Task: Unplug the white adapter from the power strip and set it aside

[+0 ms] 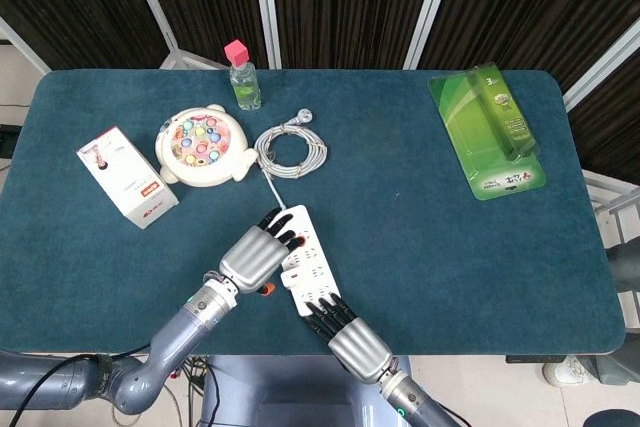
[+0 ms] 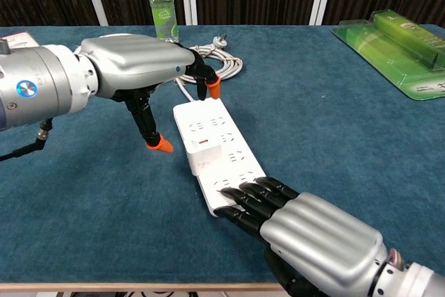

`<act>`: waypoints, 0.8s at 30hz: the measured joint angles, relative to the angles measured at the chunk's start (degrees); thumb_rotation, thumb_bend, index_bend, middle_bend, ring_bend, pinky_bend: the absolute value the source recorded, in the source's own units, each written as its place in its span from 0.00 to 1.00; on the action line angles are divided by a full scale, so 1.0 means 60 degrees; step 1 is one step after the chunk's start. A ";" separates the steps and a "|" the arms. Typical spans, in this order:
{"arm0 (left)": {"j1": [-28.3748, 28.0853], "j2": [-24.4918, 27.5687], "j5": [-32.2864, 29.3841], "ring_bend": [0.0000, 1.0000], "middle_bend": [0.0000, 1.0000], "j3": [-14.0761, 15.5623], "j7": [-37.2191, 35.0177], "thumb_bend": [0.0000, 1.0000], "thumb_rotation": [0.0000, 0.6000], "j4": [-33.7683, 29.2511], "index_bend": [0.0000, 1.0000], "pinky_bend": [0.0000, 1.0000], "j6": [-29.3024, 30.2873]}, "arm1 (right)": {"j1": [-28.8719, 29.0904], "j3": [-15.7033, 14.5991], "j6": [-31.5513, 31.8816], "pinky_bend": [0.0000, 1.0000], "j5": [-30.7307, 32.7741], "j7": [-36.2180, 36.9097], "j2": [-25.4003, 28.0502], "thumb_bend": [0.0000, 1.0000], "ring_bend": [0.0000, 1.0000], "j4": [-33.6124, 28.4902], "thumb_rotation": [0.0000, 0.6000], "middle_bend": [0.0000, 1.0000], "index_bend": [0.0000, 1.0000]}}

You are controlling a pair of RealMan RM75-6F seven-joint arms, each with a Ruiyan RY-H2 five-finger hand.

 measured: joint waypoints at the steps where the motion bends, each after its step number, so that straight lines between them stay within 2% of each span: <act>1: -0.0115 -0.0019 -0.0147 0.06 0.29 0.0033 0.0099 0.05 1.00 0.0077 0.29 0.00 -0.0043 | 0.0000 -0.0006 0.0009 0.03 0.0004 -0.0006 0.0000 0.87 0.00 0.0000 1.00 0.00 0.00; 9: -0.0651 -0.0139 -0.0349 0.06 0.28 0.0349 0.0267 0.05 1.00 0.0567 0.29 0.00 -0.0458 | 0.0003 -0.0045 0.0079 0.03 0.0065 -0.0028 -0.0012 0.87 0.00 0.0014 1.00 0.00 0.00; 19: -0.0886 -0.0298 0.0816 0.06 0.27 0.0691 -0.0899 0.07 1.00 0.1285 0.32 0.00 -0.1075 | -0.0006 -0.0077 0.0164 0.03 0.0133 -0.0064 -0.0015 0.87 0.00 0.0033 1.00 0.00 0.00; 24: -0.0992 -0.0296 0.0932 0.06 0.28 0.0884 -0.1112 0.10 1.00 0.1483 0.35 0.00 -0.1268 | 0.0000 -0.0074 0.0189 0.03 0.0173 -0.0058 -0.0008 0.87 0.00 0.0016 1.00 0.00 0.00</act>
